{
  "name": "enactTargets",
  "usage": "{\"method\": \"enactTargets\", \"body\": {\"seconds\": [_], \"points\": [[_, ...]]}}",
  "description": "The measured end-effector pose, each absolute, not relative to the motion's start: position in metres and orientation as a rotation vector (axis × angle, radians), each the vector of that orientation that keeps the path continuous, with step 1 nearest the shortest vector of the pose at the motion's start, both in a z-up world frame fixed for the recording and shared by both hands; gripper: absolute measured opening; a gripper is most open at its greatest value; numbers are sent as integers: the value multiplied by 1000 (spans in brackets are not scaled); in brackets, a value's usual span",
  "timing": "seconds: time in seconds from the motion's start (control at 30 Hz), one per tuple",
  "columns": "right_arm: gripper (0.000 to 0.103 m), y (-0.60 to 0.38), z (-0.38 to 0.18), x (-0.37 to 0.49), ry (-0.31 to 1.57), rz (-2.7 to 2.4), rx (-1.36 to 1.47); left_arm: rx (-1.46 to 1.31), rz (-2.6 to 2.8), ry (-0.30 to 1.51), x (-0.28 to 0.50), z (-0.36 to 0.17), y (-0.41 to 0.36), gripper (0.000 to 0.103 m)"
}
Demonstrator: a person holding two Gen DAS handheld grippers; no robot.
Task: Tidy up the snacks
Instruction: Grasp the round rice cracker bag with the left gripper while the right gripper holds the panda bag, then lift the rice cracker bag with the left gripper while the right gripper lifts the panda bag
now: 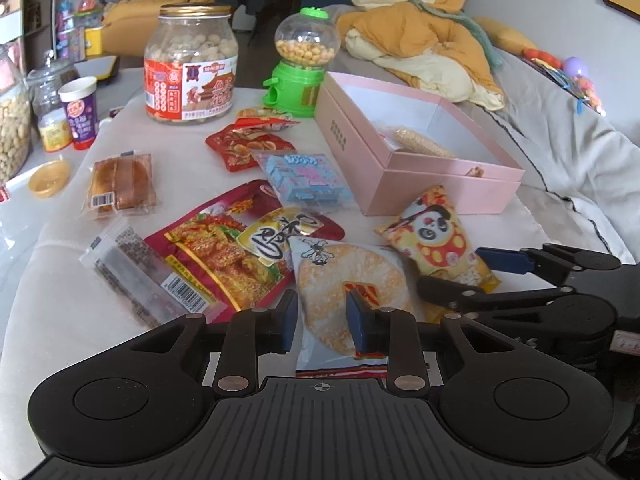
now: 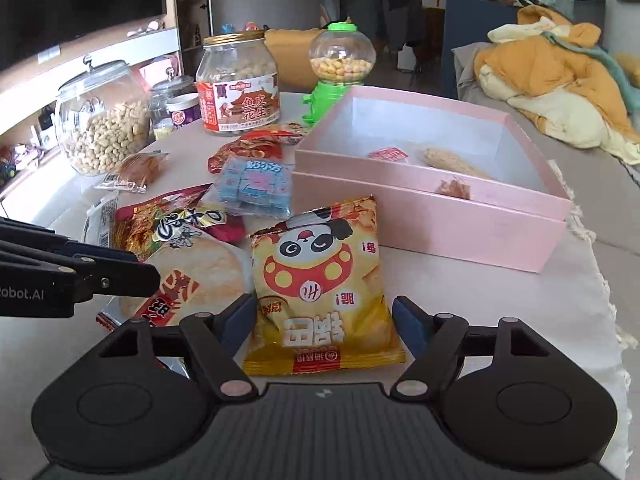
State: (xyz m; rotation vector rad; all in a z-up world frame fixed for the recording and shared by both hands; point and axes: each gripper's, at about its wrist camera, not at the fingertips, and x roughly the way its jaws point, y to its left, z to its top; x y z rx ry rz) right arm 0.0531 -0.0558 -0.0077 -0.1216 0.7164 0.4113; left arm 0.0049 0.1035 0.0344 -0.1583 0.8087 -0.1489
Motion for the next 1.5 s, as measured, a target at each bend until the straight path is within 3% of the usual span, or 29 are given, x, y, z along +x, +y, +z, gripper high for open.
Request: {"method": "enactTargets", "body": {"seconds": [0.77,1.03,1.33,1.5], "points": [[77,-65,-14,42,722,465,-42,-376,-230,829,27,12,117,44],[77,-71,-15,42,716,469,-18,-369,-199,789,21,25,111,32],[78,-74,-16,42,715,467,0,-413,-352,806,33,6,98,34],[79,-71,-16,40,710,464,-18,-485,-314,773,36,1,106,27]]}}
